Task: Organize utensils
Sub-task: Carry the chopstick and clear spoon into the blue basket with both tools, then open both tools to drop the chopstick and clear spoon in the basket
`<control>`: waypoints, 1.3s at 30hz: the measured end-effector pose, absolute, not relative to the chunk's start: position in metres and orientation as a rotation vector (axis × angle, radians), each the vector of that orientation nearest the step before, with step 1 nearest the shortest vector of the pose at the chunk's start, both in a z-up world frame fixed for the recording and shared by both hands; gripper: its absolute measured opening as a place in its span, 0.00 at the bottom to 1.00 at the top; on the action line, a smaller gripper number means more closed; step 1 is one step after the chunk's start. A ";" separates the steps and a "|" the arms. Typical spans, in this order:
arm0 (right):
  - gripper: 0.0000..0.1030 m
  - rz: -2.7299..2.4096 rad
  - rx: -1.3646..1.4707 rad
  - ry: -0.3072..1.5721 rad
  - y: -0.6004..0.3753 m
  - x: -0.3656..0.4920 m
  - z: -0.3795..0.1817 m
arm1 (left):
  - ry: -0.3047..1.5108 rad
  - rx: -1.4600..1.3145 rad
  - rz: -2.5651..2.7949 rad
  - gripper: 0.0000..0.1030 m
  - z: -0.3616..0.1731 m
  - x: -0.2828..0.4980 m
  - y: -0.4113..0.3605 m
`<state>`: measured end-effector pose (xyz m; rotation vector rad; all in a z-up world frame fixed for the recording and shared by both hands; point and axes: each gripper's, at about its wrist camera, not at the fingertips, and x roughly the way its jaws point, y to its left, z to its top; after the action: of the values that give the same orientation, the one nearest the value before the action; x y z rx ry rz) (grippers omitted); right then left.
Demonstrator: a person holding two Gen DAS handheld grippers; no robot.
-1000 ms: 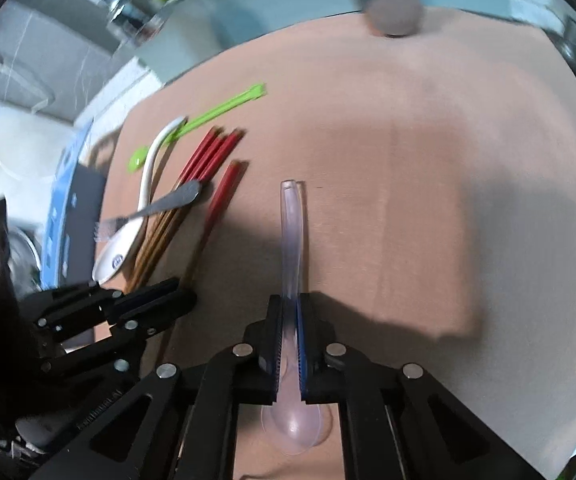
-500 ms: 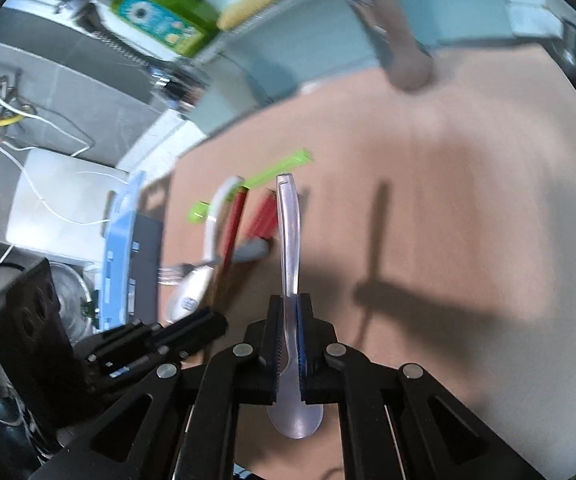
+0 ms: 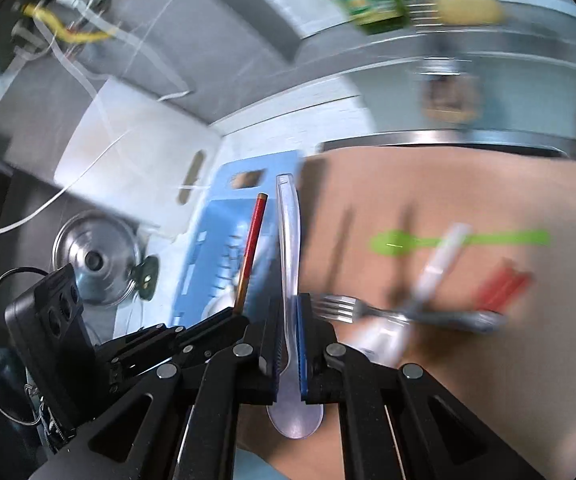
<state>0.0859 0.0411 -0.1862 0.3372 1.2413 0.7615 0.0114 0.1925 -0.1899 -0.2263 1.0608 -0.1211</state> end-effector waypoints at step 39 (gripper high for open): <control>0.06 0.700 -0.025 1.357 0.231 0.103 -0.264 | 1.182 -0.329 0.080 0.05 -0.271 0.039 0.294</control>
<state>0.1026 0.2312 -0.2645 -0.0249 1.3573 0.7003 0.0387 0.2939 -0.2714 -0.3287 1.1822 0.0803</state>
